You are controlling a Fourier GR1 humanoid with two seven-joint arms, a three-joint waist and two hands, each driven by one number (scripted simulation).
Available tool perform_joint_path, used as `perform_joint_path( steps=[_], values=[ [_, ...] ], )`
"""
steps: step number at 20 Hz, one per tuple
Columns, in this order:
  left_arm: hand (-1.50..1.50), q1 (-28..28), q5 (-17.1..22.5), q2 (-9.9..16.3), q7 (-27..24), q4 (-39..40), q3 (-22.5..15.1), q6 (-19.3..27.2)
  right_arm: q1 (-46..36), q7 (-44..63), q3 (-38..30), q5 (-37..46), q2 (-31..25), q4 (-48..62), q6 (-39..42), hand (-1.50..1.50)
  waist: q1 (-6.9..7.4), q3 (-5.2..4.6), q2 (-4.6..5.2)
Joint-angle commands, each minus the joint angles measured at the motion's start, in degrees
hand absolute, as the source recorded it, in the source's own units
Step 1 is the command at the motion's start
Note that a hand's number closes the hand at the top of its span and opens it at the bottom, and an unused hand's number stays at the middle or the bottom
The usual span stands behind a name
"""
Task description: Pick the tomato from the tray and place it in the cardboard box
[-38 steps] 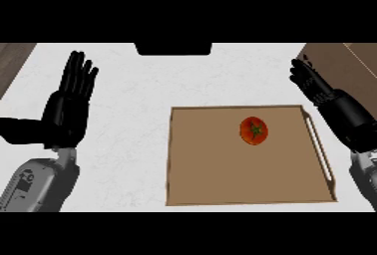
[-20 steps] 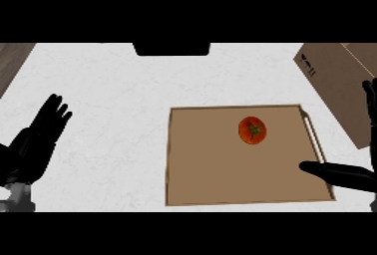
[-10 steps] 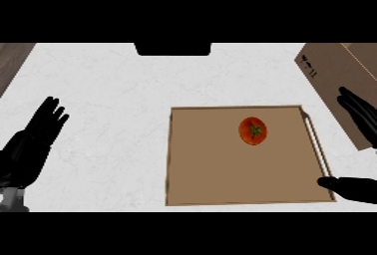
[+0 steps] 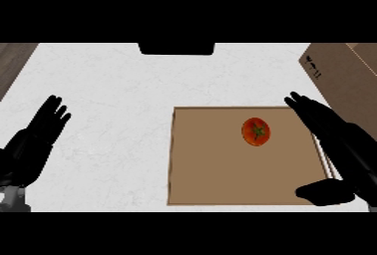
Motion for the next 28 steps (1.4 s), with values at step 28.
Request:
perform_joint_path(
  steps=[28],
  values=[
    [0.00, -1.6, -7.3, -7.6, 4.9, 0.4, 8.9, -6.9, -8.0, 2.3, 0.8, 18.0, 21.1, 12.3, 14.3, -1.50, -0.66, 0.14, 0.00]
  ],
)
